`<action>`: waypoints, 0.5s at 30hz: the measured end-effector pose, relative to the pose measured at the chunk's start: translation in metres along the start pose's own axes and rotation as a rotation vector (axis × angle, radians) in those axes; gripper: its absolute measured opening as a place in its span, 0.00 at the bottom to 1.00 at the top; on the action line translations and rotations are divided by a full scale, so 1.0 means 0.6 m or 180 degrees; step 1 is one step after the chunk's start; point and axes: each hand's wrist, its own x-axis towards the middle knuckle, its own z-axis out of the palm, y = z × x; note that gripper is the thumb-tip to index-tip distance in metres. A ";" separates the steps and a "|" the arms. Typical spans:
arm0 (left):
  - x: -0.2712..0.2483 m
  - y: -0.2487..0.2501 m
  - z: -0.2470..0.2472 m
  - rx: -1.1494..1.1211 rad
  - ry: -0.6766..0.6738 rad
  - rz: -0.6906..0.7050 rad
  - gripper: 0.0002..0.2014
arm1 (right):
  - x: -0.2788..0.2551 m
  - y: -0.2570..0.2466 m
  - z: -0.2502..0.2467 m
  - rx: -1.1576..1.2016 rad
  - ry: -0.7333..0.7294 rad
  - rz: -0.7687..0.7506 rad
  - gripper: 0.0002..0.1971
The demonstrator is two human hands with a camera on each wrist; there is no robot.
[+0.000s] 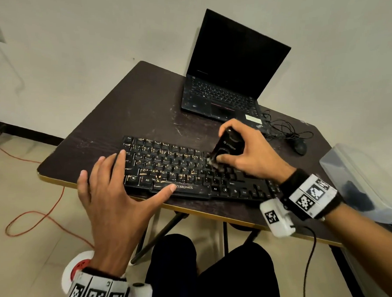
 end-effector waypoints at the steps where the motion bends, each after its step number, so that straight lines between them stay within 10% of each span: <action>1: 0.000 0.000 0.000 -0.0004 -0.0003 0.0006 0.60 | 0.003 0.005 -0.003 -0.0012 0.0075 0.0038 0.25; 15: 0.003 0.000 0.000 -0.0030 0.0003 -0.0029 0.60 | 0.018 -0.016 0.022 0.0200 -0.0288 -0.0302 0.24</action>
